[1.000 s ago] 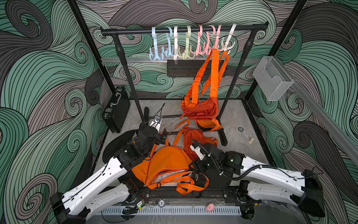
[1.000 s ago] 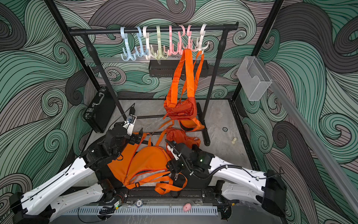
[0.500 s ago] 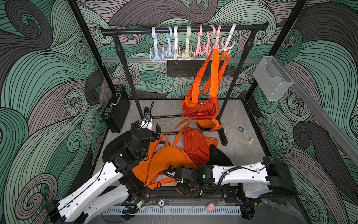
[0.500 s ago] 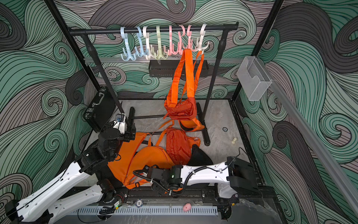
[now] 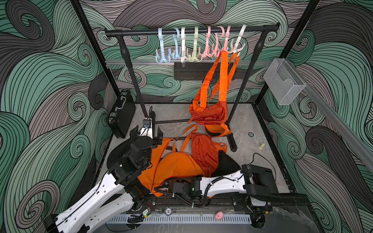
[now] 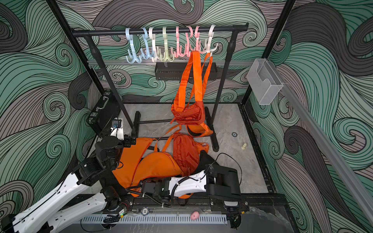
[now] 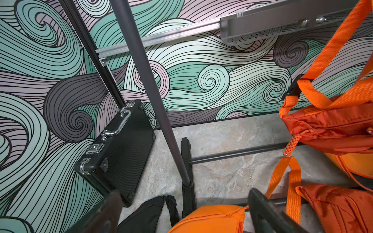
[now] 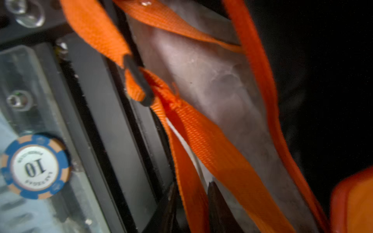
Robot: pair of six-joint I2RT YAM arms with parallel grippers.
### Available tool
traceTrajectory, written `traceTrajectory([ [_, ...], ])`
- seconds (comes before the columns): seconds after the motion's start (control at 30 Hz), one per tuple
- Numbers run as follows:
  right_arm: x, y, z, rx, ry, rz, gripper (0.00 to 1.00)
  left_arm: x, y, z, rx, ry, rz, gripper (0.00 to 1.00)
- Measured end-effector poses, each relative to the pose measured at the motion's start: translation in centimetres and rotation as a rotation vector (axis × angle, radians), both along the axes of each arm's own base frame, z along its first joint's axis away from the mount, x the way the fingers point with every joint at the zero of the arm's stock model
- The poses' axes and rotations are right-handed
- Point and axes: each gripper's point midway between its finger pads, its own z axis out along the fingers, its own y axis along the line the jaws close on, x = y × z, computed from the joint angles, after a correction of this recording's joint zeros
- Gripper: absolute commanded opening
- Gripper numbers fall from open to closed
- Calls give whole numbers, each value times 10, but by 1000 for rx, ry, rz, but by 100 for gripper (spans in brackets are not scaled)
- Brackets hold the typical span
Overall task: Hang the bag on a hook
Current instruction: Pick up the bag from the bag.
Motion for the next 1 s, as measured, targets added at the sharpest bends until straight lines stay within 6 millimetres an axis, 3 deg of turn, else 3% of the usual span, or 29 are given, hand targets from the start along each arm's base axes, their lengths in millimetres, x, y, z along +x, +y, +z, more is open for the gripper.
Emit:
traceTrajectory([
  [0.07, 4, 1, 1, 6, -14, -10, 0, 0, 0, 0, 0, -1, 2, 99],
  [0.2, 12, 2, 7, 22, -45, -29, 0, -2, 2, 3, -7, -10, 3, 99],
  [0.27, 16, 0, 24, 57, -57, -38, 0, -2, 3, 3, -9, -14, 3, 99],
  [0.33, 25, -2, 58, 130, -68, -55, 0, -2, 2, 3, -7, -13, -3, 99],
  [0.53, 80, -27, 223, 542, -132, -185, 0, -10, -26, 3, -8, -4, -215, 98],
  [0.67, 106, -53, 291, 700, -161, -250, 0, -32, -51, 21, -61, -45, -434, 99],
  [0.73, 112, -63, 307, 734, -160, -261, 0, -46, -65, 38, -93, -68, -558, 99],
  [0.9, 119, -71, 321, 735, -130, -257, 0, -73, -115, 90, -148, -74, -875, 98],
  [1.0, 119, -74, 325, 729, -109, -248, 0, -81, -150, 85, -132, 5, -1024, 98],
])
